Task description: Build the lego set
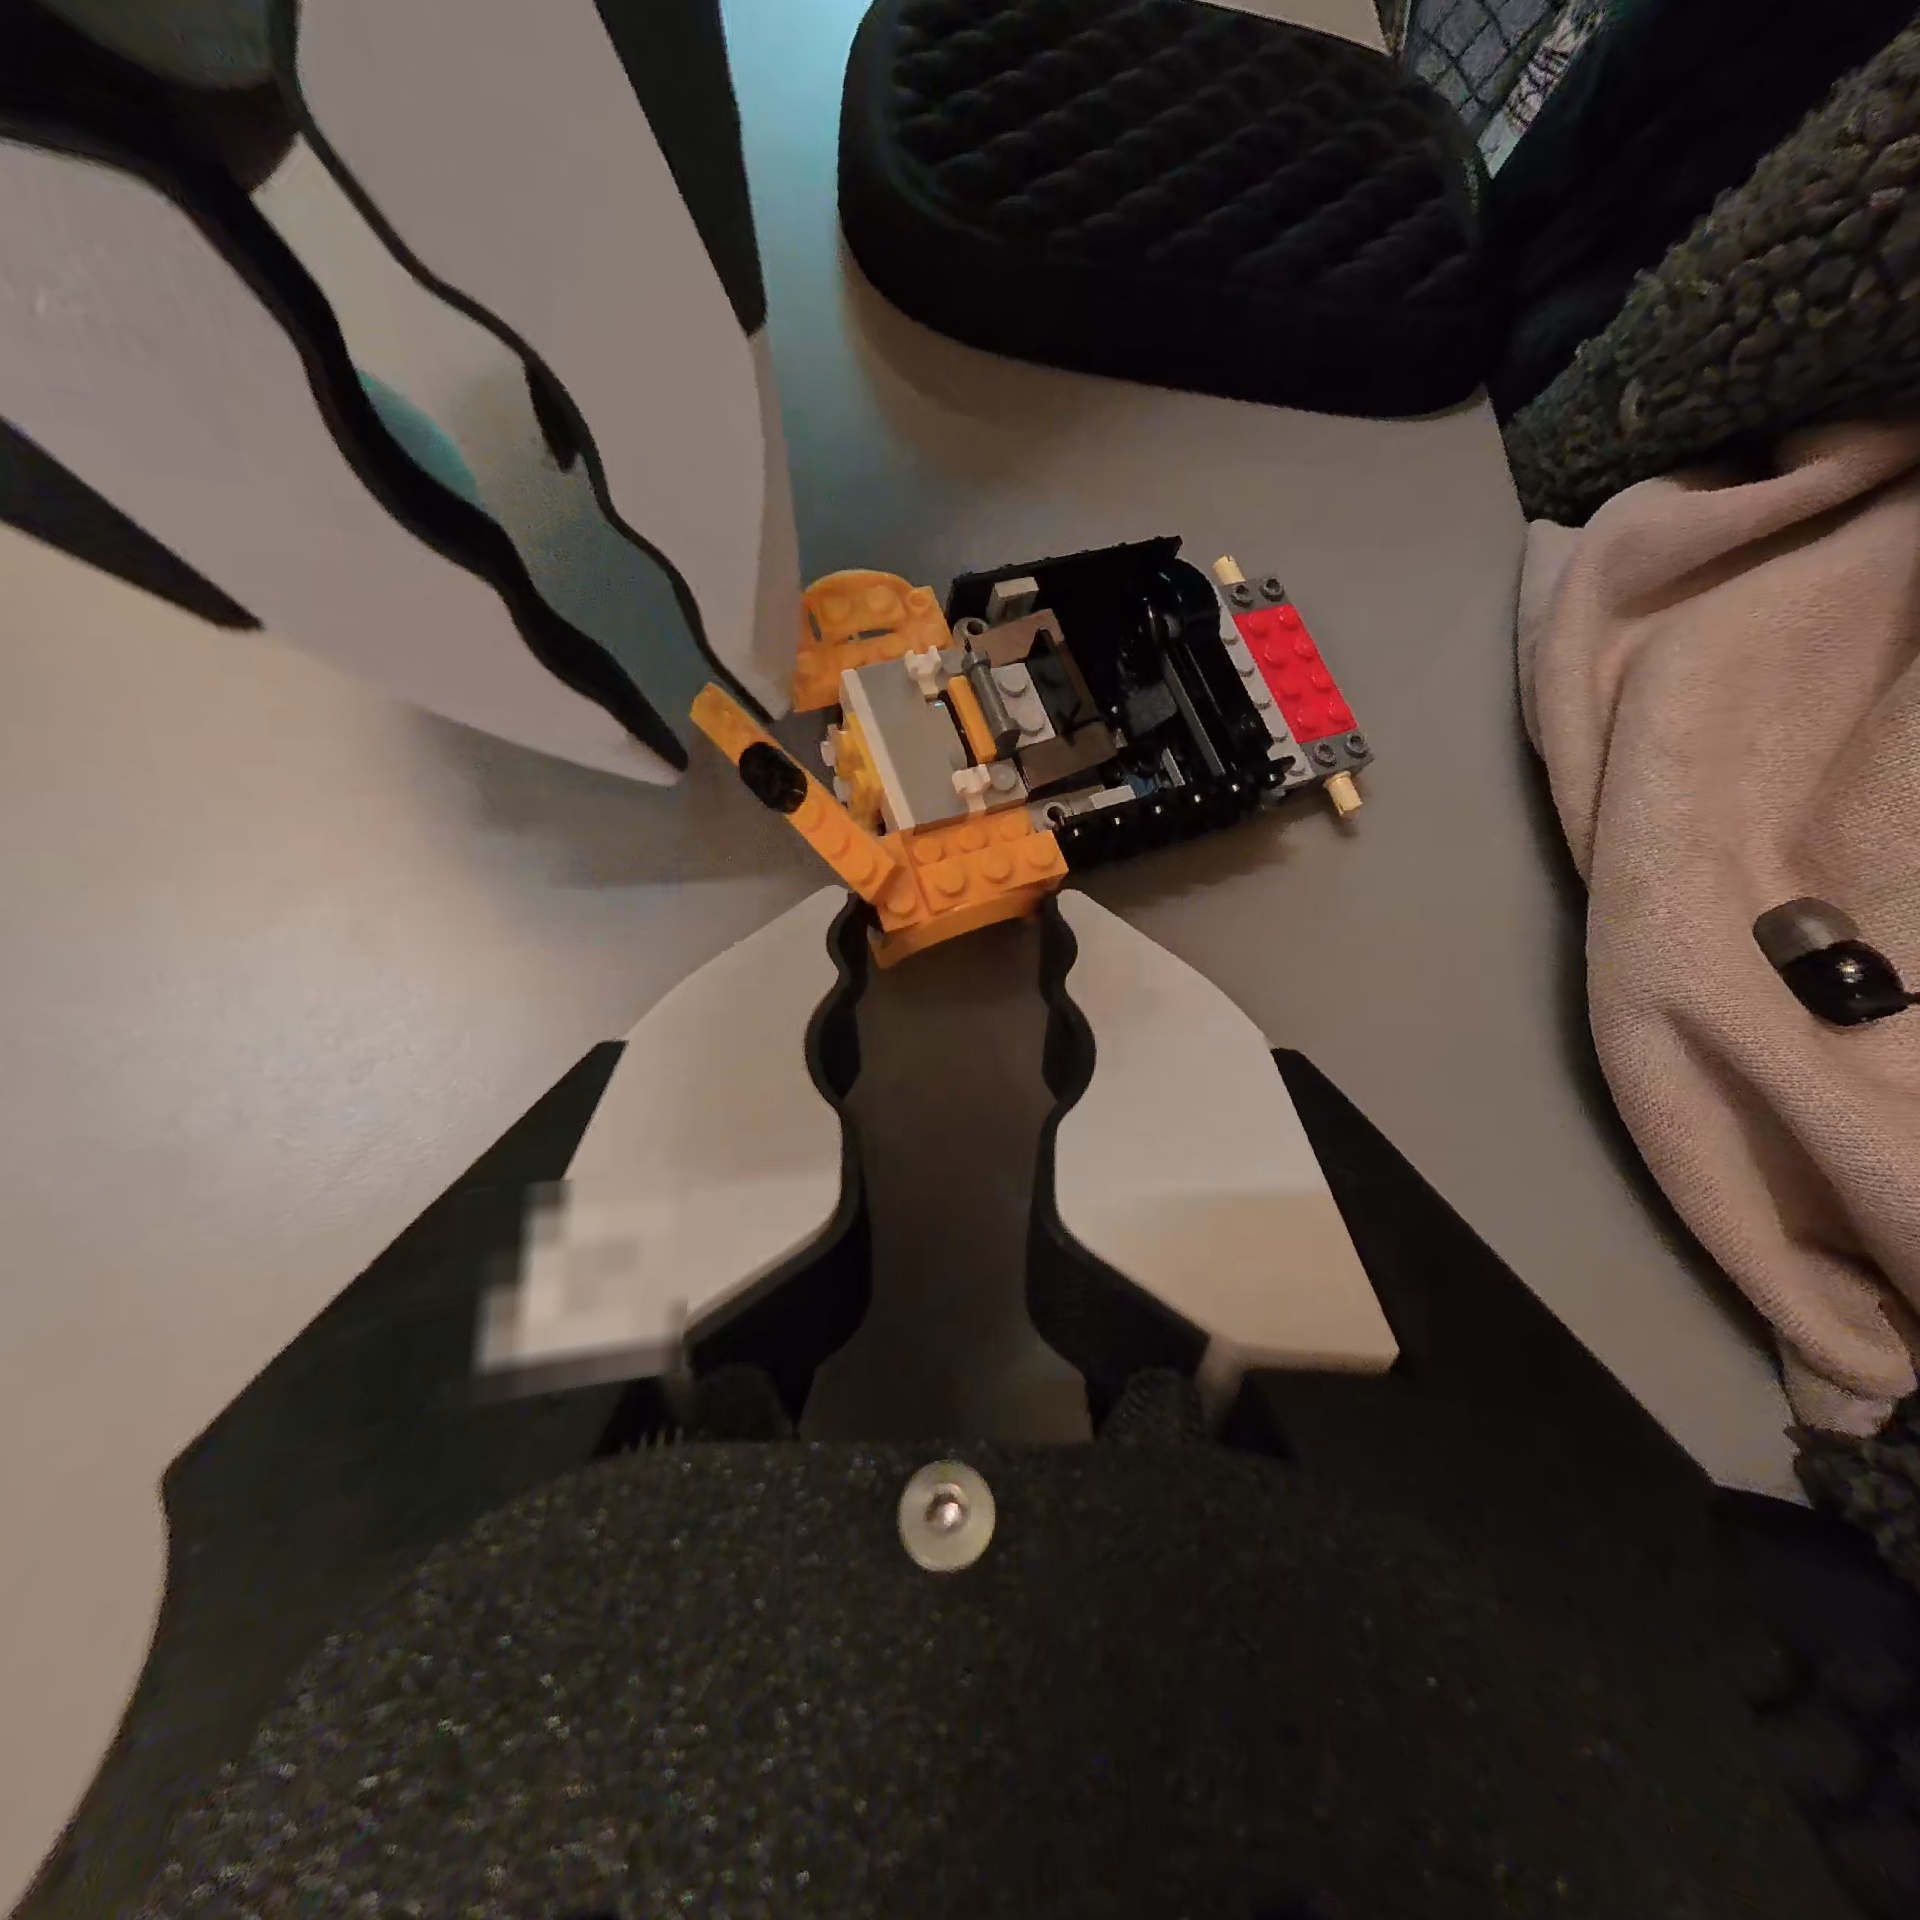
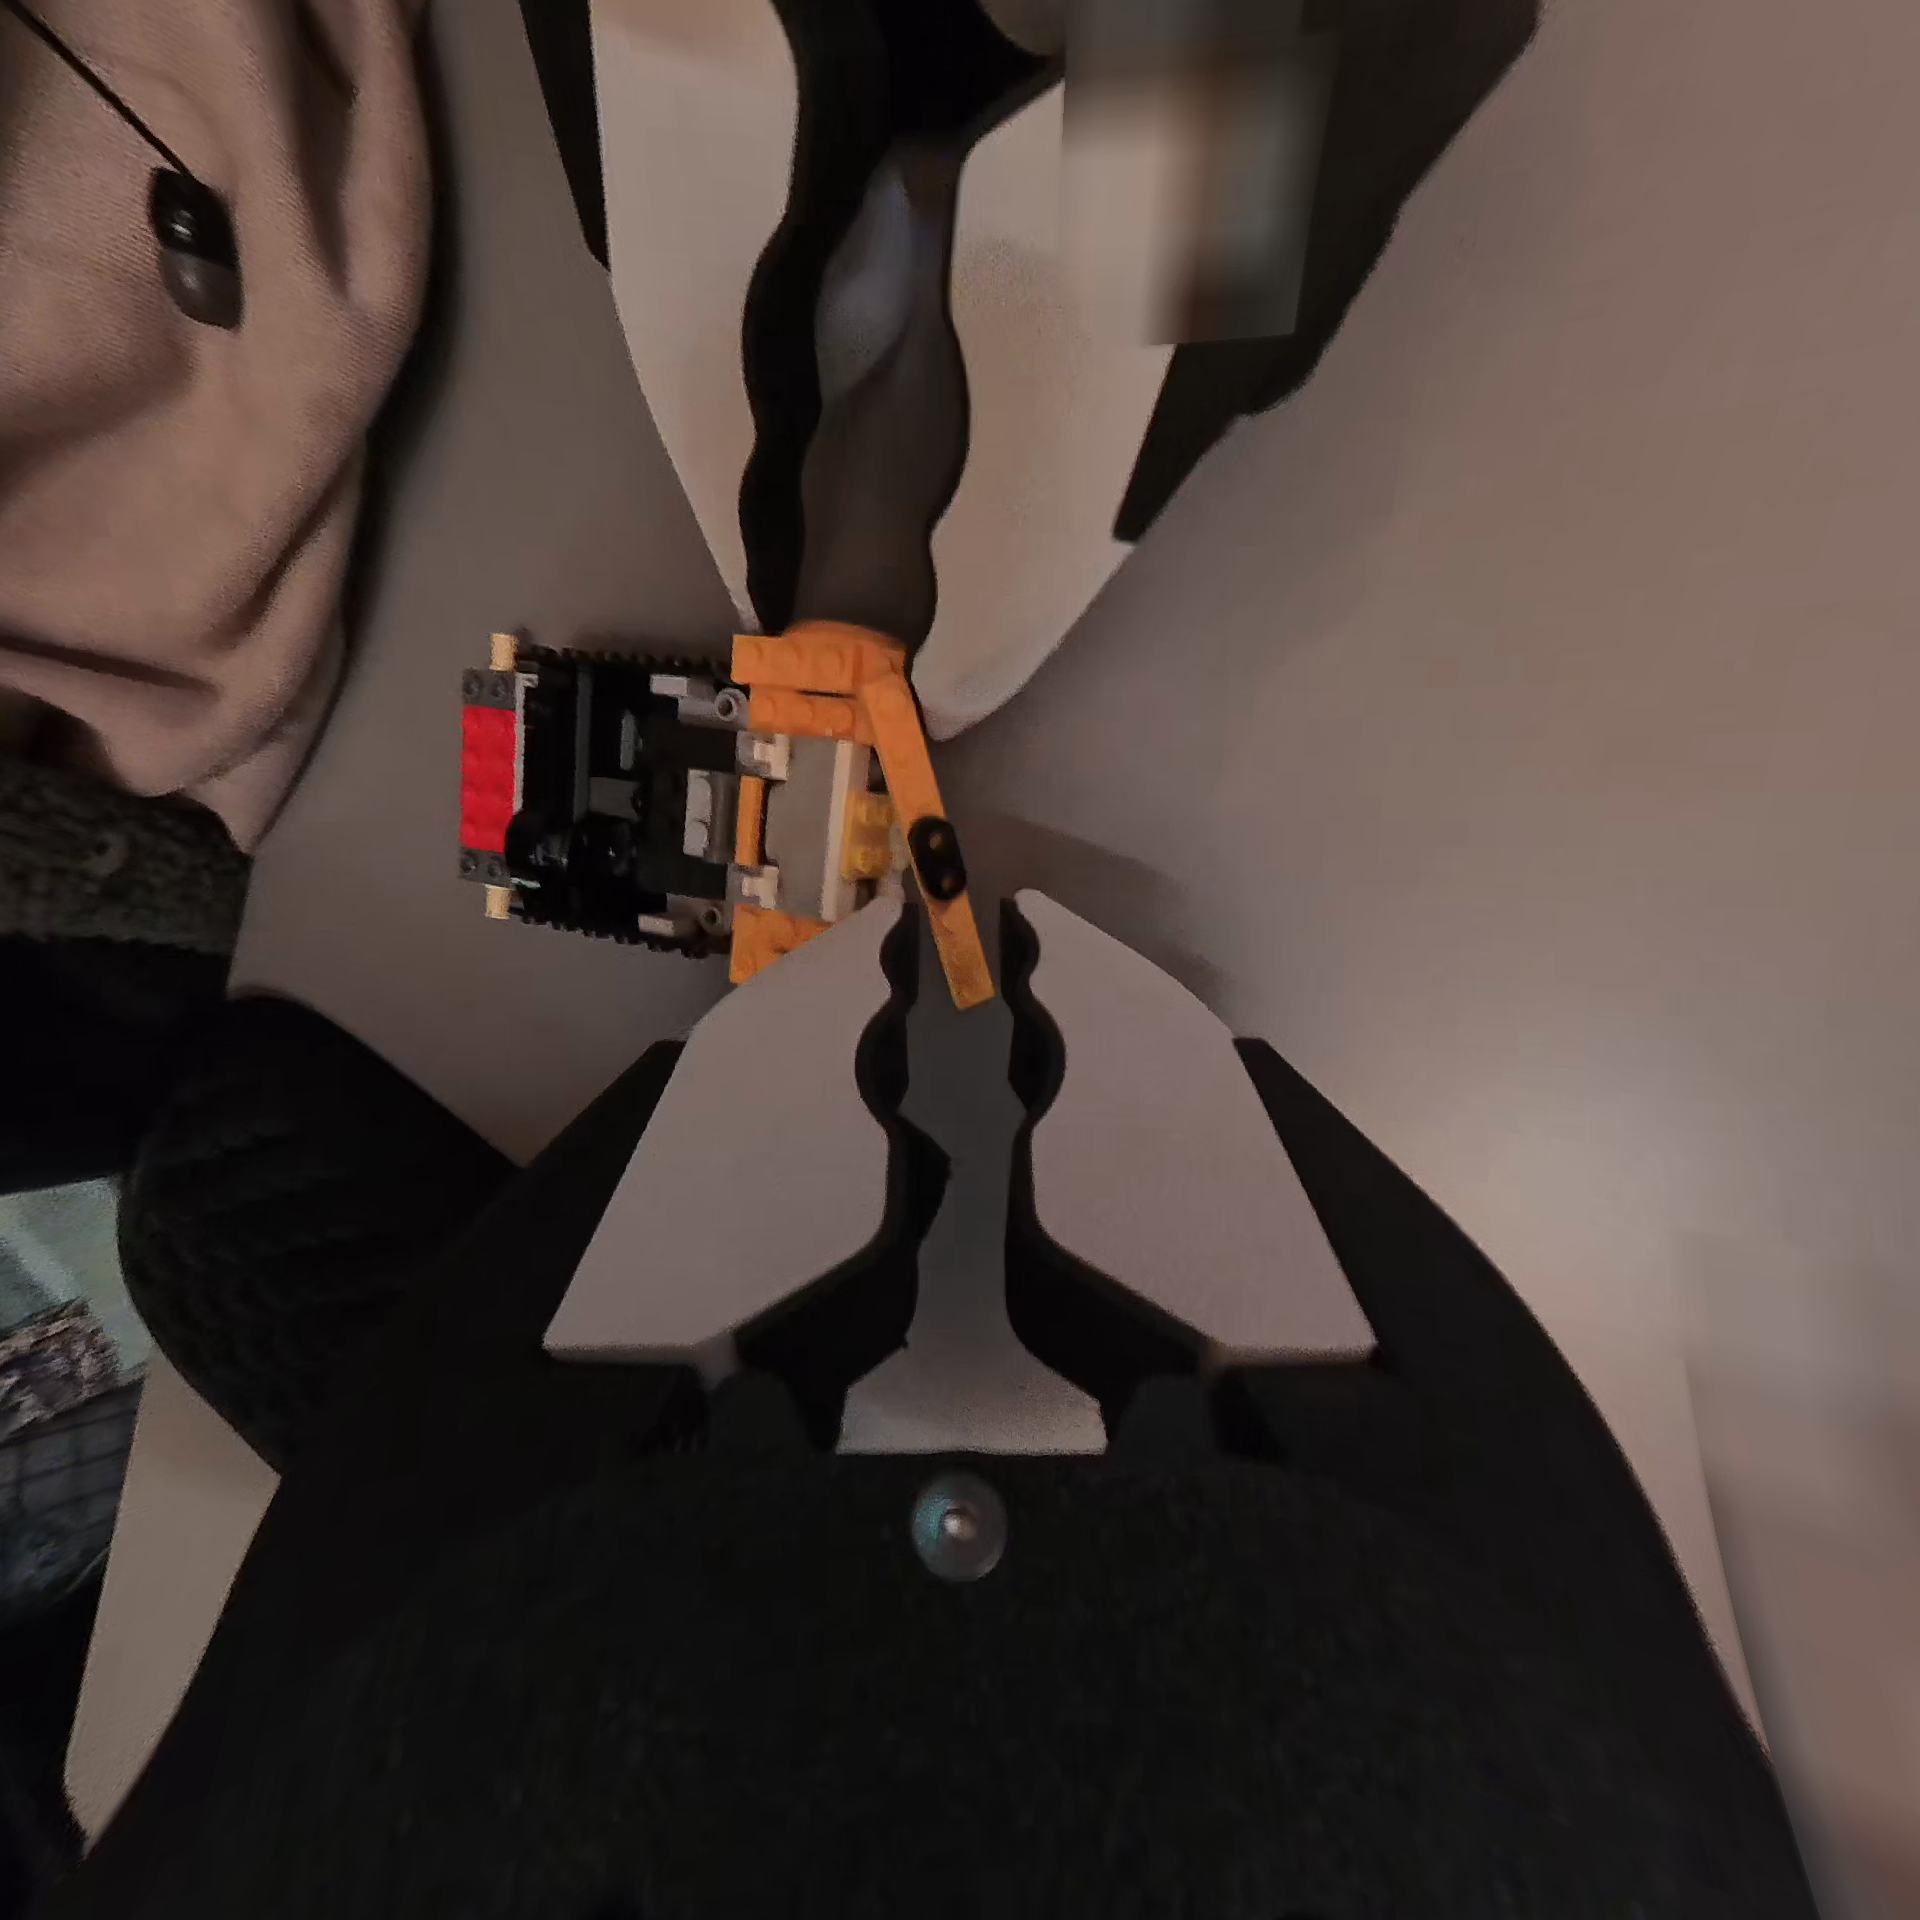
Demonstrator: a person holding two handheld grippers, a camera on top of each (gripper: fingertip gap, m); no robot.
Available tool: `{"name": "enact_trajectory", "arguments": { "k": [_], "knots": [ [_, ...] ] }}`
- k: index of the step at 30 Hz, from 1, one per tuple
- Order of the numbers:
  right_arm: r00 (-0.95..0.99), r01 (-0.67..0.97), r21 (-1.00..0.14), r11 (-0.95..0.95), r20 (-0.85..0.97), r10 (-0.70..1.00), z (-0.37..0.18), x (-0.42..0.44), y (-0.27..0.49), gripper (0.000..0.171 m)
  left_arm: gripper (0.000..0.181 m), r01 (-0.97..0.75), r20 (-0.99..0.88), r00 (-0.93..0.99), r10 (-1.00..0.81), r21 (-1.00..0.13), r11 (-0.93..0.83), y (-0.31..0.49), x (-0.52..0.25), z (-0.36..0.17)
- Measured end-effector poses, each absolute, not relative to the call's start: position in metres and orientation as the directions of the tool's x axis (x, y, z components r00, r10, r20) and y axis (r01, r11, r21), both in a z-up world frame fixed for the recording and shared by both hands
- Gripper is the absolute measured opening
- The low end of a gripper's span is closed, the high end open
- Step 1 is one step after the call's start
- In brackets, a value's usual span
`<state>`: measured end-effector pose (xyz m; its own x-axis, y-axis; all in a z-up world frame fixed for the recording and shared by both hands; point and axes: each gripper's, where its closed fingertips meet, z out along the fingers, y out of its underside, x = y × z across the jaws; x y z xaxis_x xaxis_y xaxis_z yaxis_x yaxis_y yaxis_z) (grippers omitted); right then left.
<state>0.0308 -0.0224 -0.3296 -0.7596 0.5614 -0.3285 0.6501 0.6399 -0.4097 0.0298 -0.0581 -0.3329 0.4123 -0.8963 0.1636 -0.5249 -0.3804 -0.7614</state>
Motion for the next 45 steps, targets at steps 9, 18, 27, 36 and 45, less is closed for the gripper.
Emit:
{"name": "enact_trajectory", "arguments": {
  "k": [9,18,27,36,45],
  "knots": [
    [-0.702,0.711,-0.420,0.564,-0.393,0.593,-0.316,0.031,-0.031,0.007,0.032,-0.513,0.172,0.409,-0.896,-0.769,-0.381,-0.053,0.027,-0.335],
    [-0.604,0.796,-0.209,0.568,-0.214,0.768,-0.321,0.041,-0.033,0.007,0.031,-0.505,0.165,0.416,-0.894,-0.776,-0.378,-0.050,0.027,-0.336],
    [-0.559,0.828,-0.192,0.526,-0.224,0.798,-0.323,0.039,-0.037,0.008,0.033,-0.465,0.171,0.428,-0.888,-0.801,-0.378,-0.045,0.028,-0.331],
    [-0.580,0.814,-0.201,0.544,-0.229,0.782,-0.323,0.042,-0.039,0.010,0.027,-0.446,0.150,0.424,-0.893,-0.824,-0.350,-0.042,0.030,-0.327],
    [-0.579,0.814,-0.223,0.537,-0.236,0.780,-0.322,0.043,-0.039,0.011,0.026,-0.442,0.140,0.419,-0.897,-0.831,-0.337,-0.042,0.031,-0.326]
  ]
}}
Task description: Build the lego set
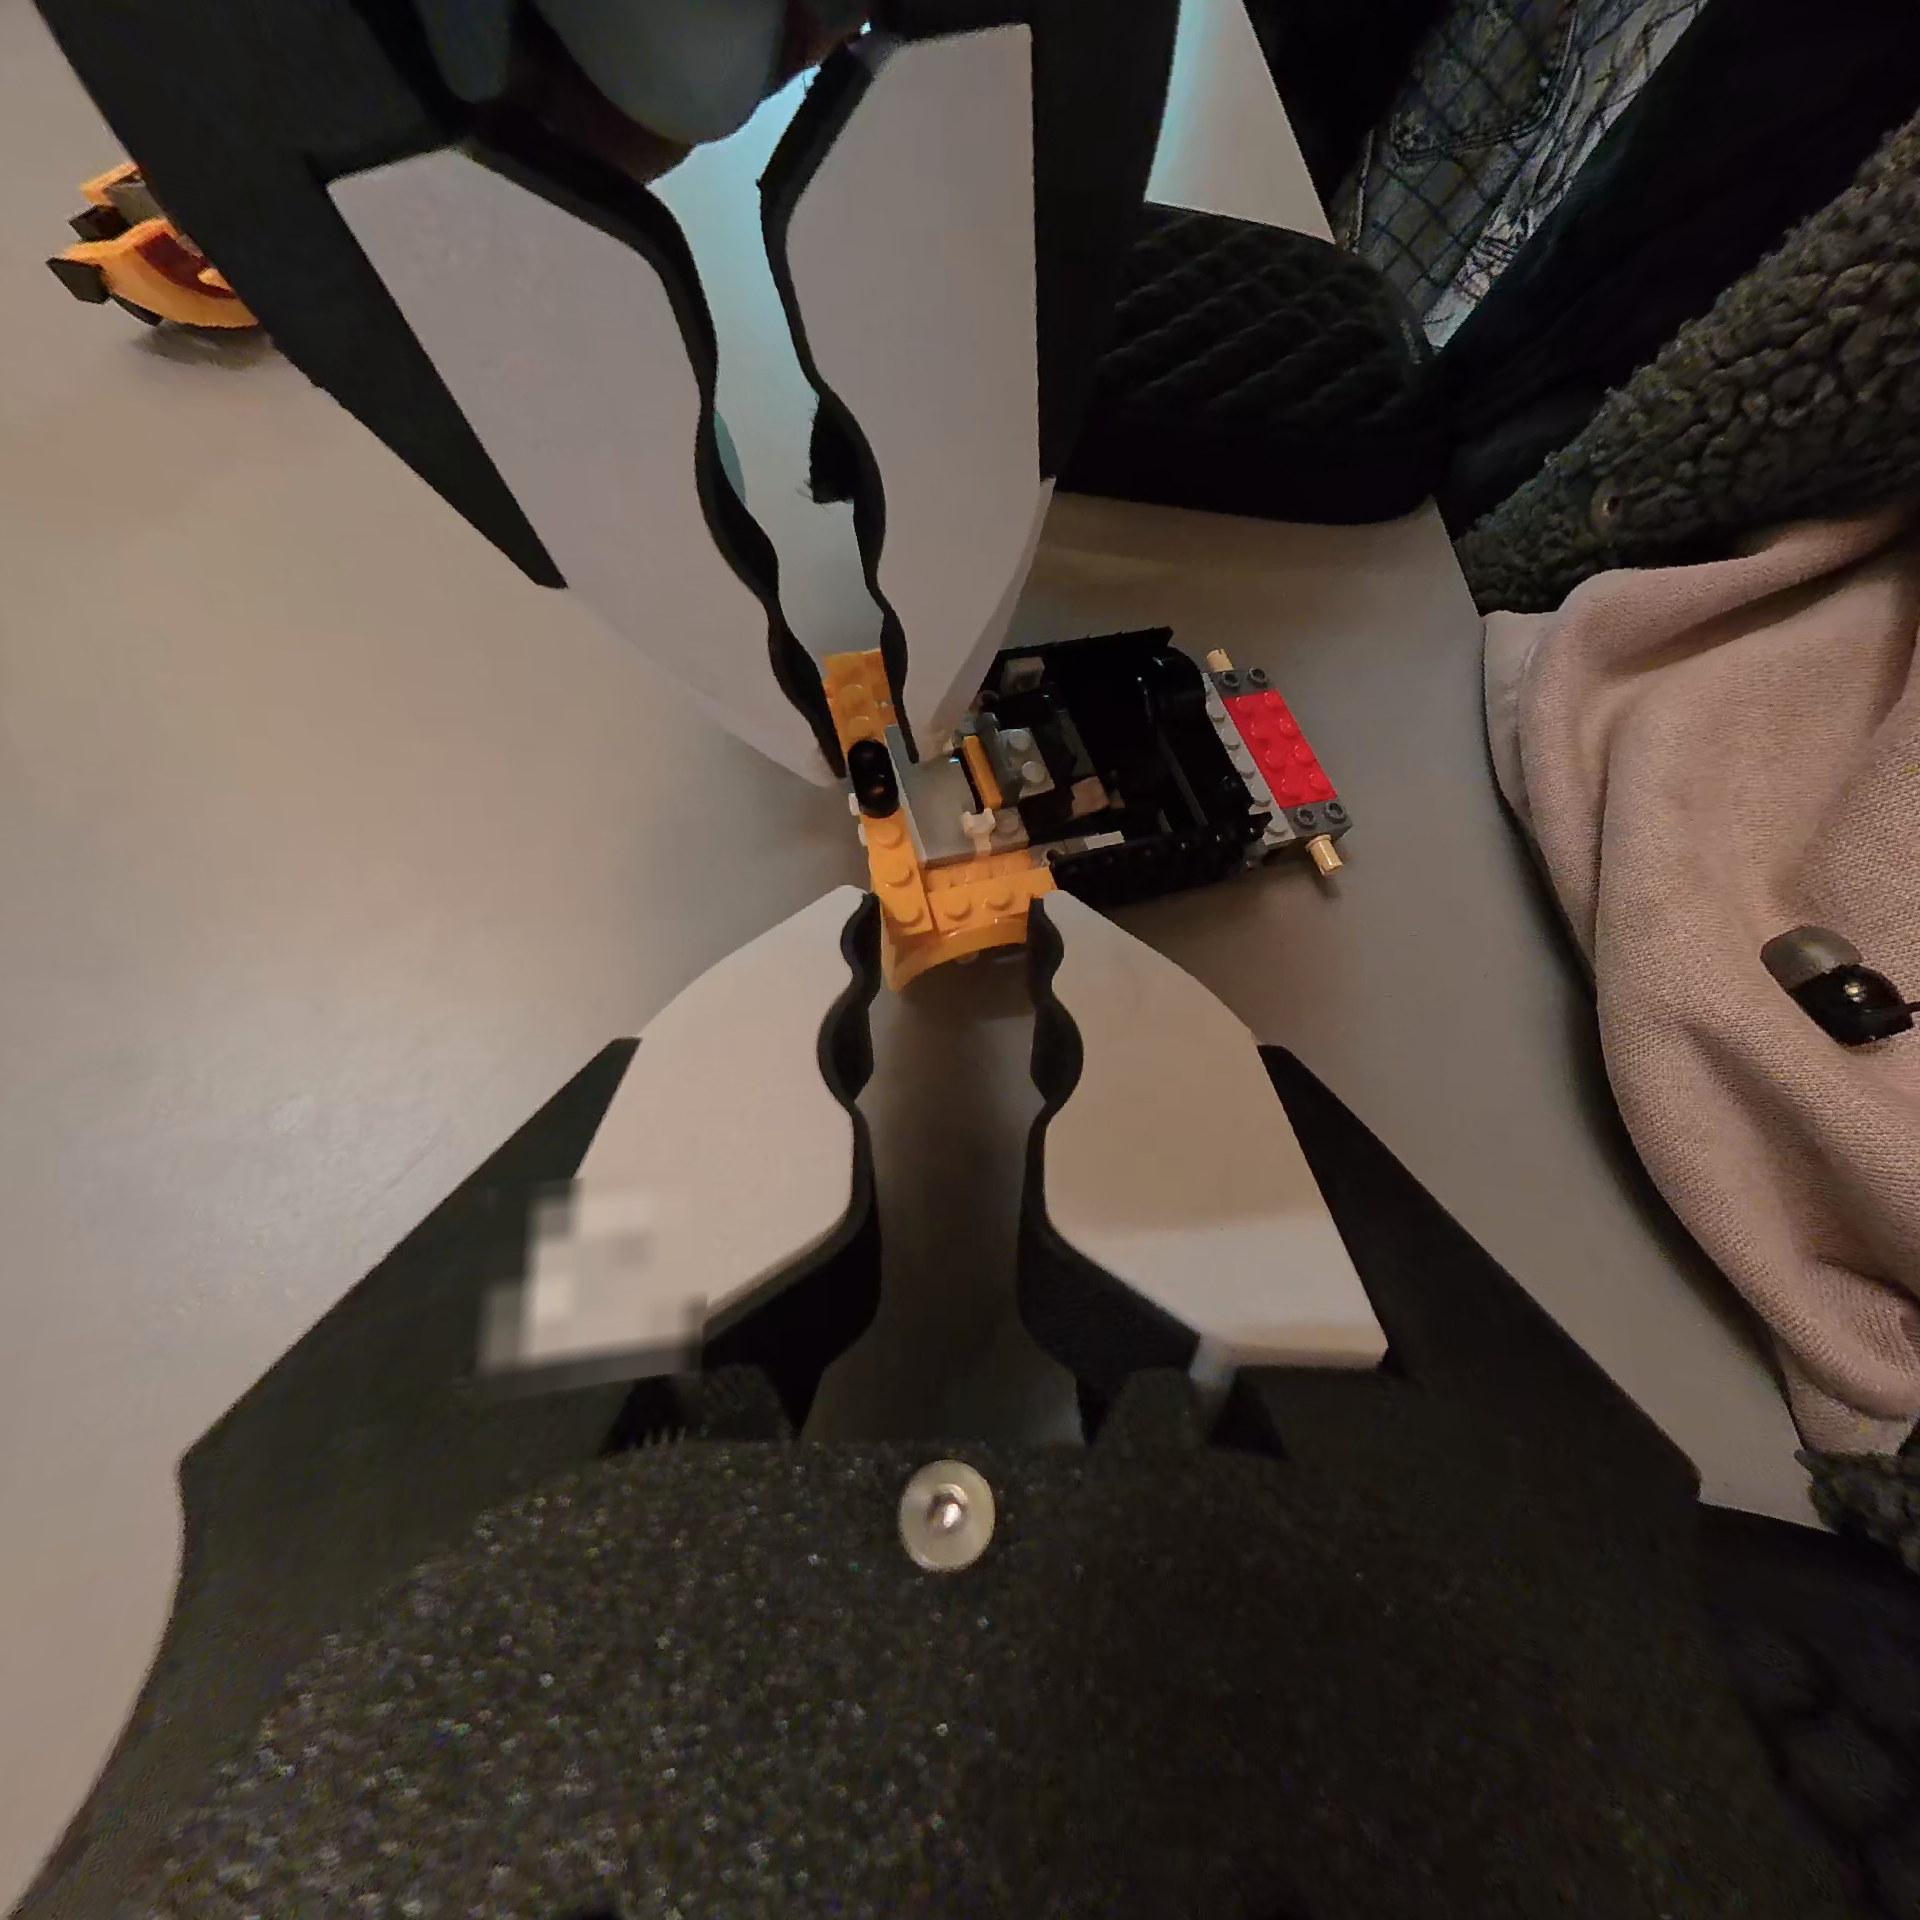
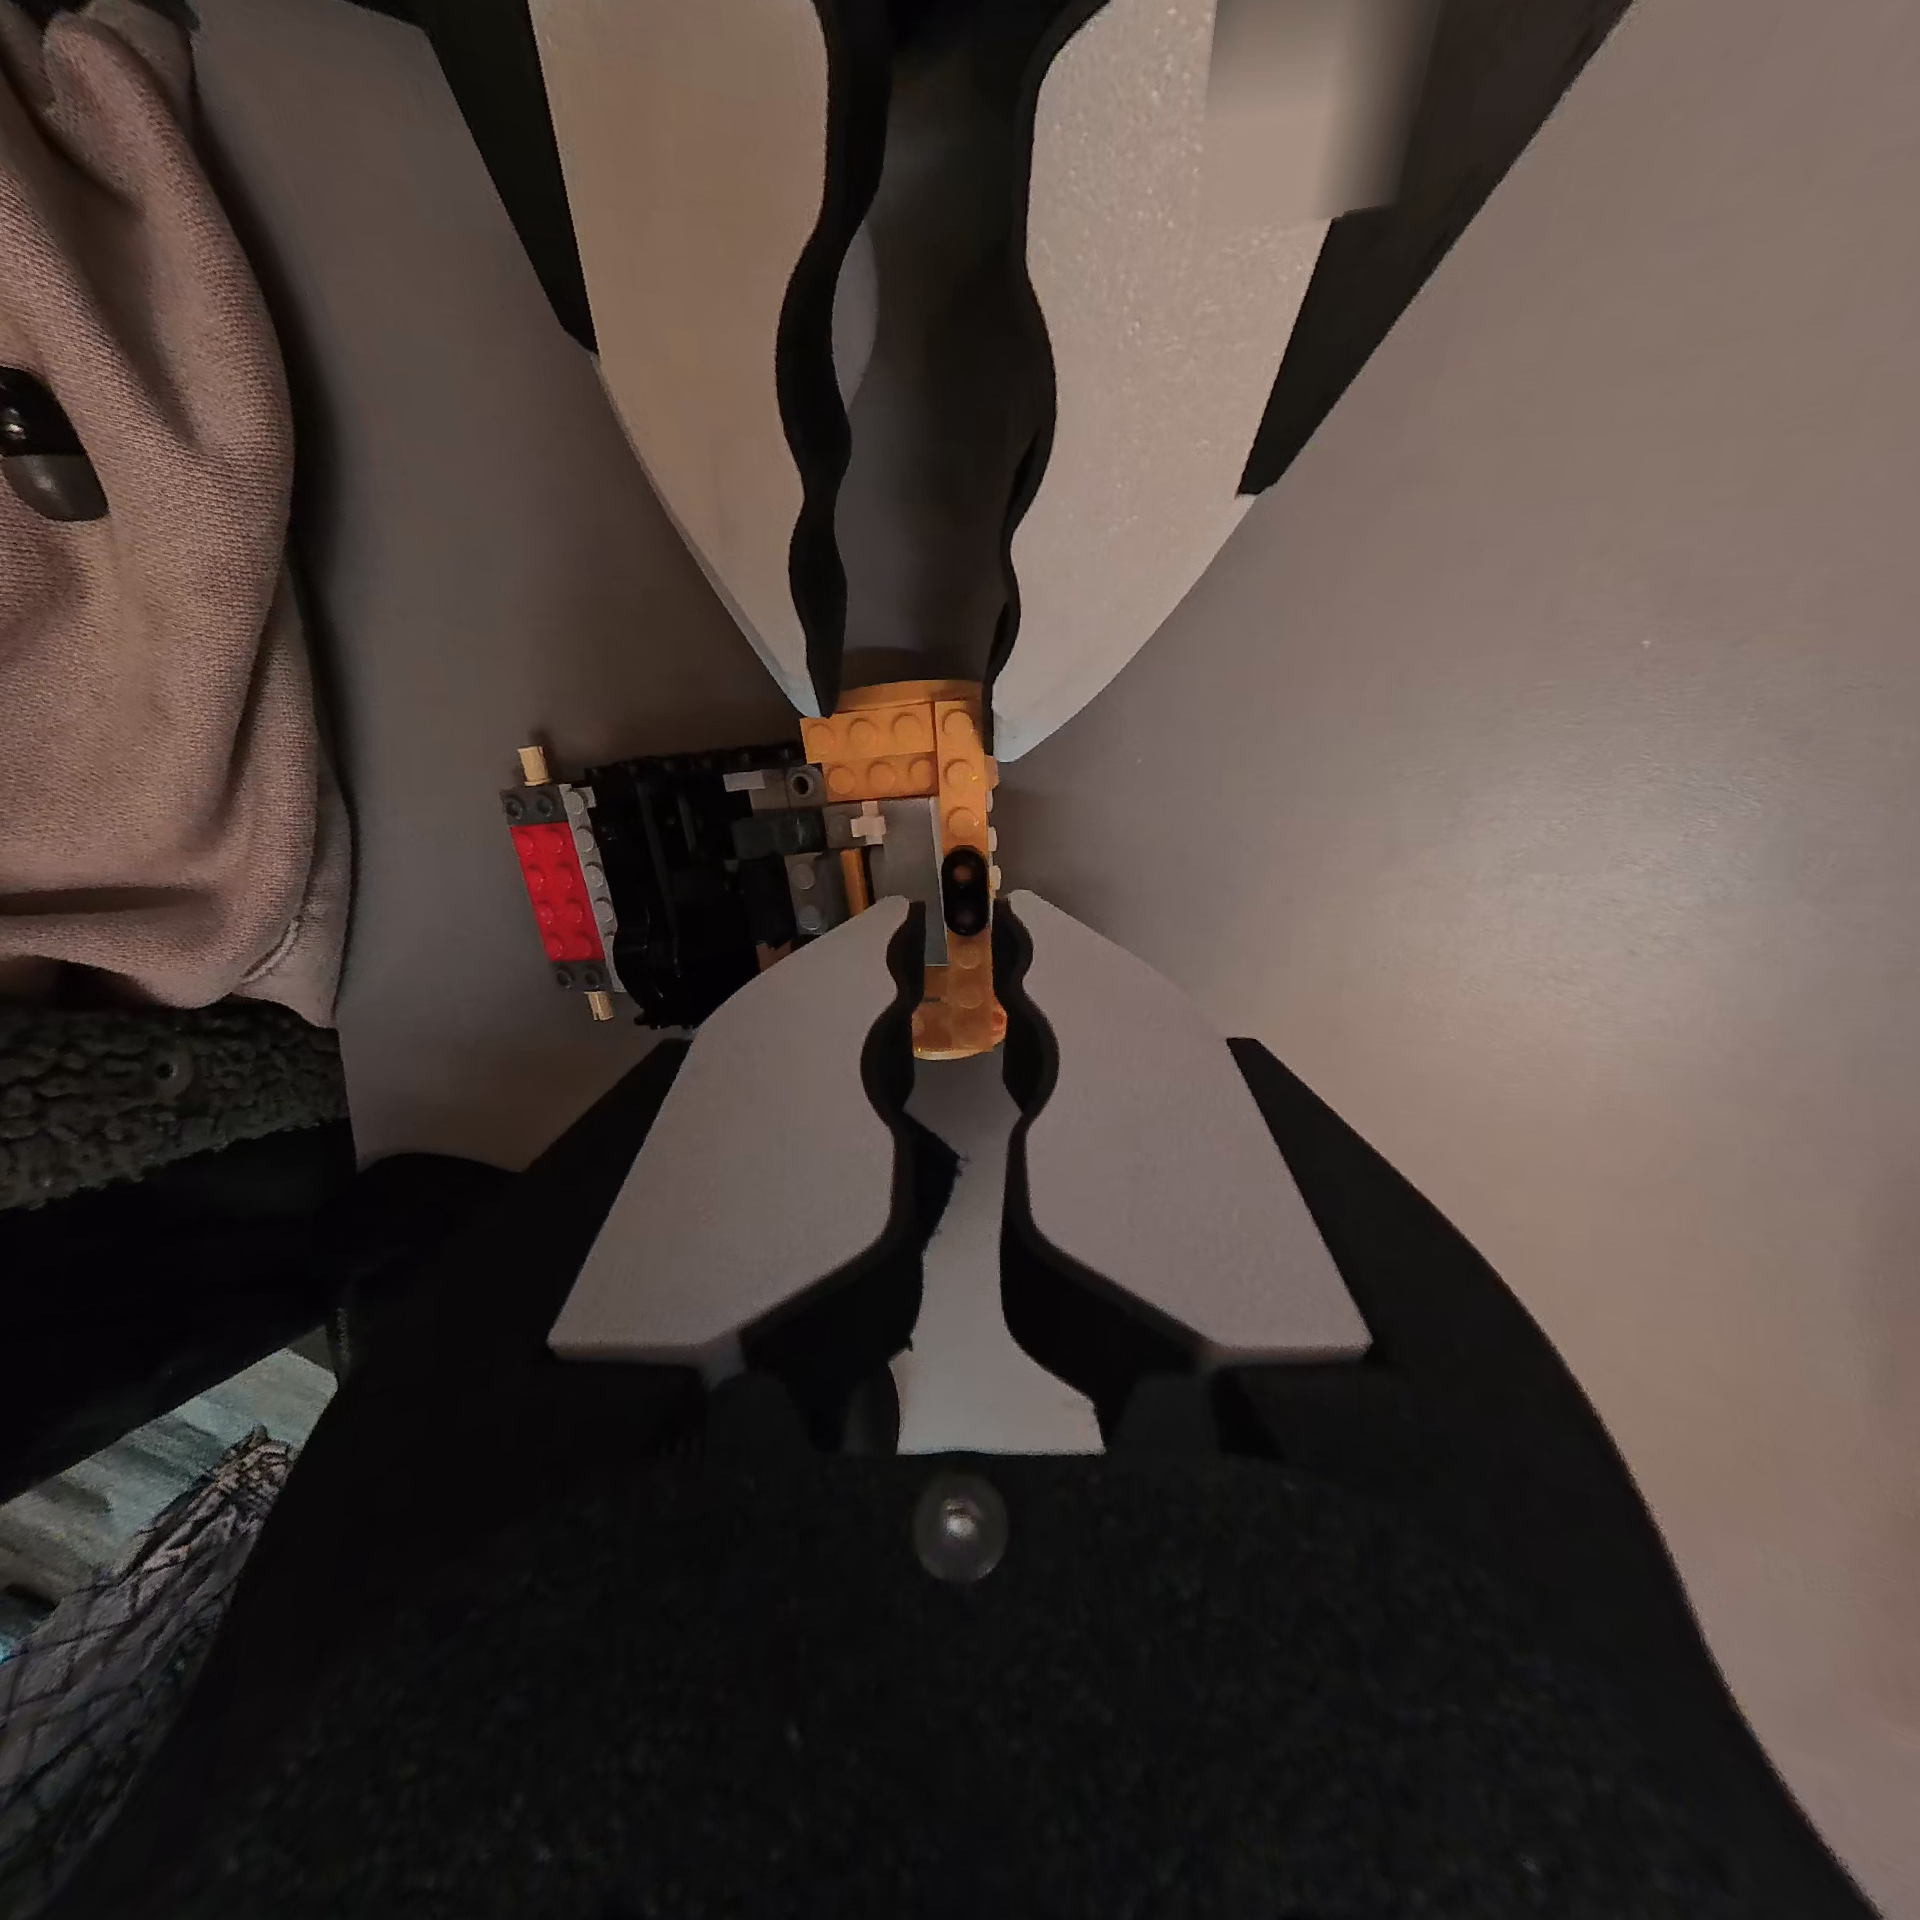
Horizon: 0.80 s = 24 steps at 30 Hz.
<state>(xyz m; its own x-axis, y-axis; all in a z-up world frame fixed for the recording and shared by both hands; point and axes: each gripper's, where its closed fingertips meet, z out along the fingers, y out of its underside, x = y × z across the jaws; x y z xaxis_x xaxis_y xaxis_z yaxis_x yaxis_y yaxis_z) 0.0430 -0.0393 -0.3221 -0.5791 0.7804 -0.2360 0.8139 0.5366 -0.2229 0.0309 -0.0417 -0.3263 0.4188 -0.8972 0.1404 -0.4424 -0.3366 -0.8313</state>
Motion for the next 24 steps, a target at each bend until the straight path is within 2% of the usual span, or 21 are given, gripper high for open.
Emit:
{"name": "enact_trajectory", "arguments": {
  "k": [6,12,16,18,22,24],
  "knots": [
    [-0.549,0.831,-0.282,0.480,-0.269,0.792,-0.315,0.043,-0.034,0.014,0.026,-0.444,0.139,0.419,-0.897,-0.831,-0.336,-0.043,0.031,-0.327],
    [-0.534,0.817,-0.409,0.406,-0.272,0.800,-0.308,0.053,-0.020,0.018,0.027,-0.444,0.137,0.414,-0.900,-0.832,-0.331,-0.046,0.031,-0.327],
    [-0.495,0.826,-0.455,0.333,-0.302,0.815,-0.316,0.069,-0.020,0.020,0.027,-0.444,0.136,0.408,-0.903,-0.834,-0.326,-0.051,0.032,-0.326],
    [-0.491,0.804,-0.519,0.291,-0.304,0.816,-0.319,0.072,-0.024,0.024,0.027,-0.444,0.136,0.405,-0.904,-0.835,-0.325,-0.053,0.032,-0.325],
    [-0.543,0.695,-0.614,0.374,-0.107,0.833,-0.328,0.073,-0.022,0.035,0.027,-0.445,0.136,0.399,-0.907,-0.836,-0.322,-0.057,0.033,-0.323],
    [-0.566,0.655,-0.626,0.423,-0.036,0.824,-0.331,0.072,-0.022,0.037,0.027,-0.445,0.137,0.398,-0.907,-0.836,-0.321,-0.059,0.033,-0.322]
  ]
}}
